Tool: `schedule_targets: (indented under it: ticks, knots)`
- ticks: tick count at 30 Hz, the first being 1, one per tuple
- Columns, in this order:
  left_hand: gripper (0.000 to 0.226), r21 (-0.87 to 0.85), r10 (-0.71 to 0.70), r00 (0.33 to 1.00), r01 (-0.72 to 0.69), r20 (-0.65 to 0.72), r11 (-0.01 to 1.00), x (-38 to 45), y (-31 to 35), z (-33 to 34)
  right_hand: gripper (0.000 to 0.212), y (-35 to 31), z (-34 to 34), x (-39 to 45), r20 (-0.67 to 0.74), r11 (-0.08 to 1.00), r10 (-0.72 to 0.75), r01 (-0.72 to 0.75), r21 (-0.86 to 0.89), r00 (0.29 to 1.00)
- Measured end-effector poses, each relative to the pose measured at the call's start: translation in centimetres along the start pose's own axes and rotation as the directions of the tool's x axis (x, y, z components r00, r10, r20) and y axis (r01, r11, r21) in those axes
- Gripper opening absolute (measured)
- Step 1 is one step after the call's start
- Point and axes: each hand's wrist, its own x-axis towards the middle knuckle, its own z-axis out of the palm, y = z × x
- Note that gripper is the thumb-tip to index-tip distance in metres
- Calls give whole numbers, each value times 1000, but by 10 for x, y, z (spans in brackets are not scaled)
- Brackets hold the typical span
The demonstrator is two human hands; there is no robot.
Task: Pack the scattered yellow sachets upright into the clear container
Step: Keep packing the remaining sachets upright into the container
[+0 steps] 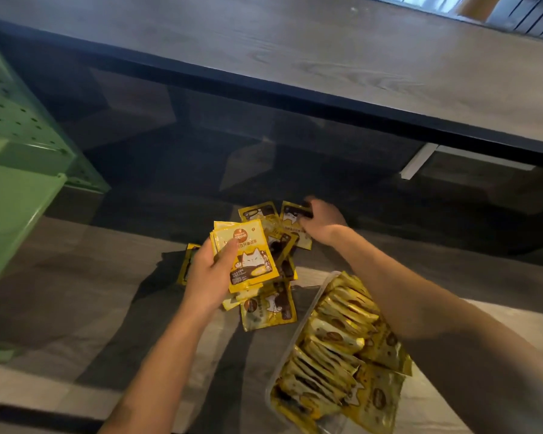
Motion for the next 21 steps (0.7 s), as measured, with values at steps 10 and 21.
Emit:
schedule_targets:
  ticks: [10,21]
  knots:
    - [15,48,-17,1000,17,-4,999,7,2,2,40,-10,18,21,-6,901,-147,131,-414,989]
    - [11,32,-13,999,12,35,999,7,11,24,29,12,-26,-2,-137,957,48,-6,290,989]
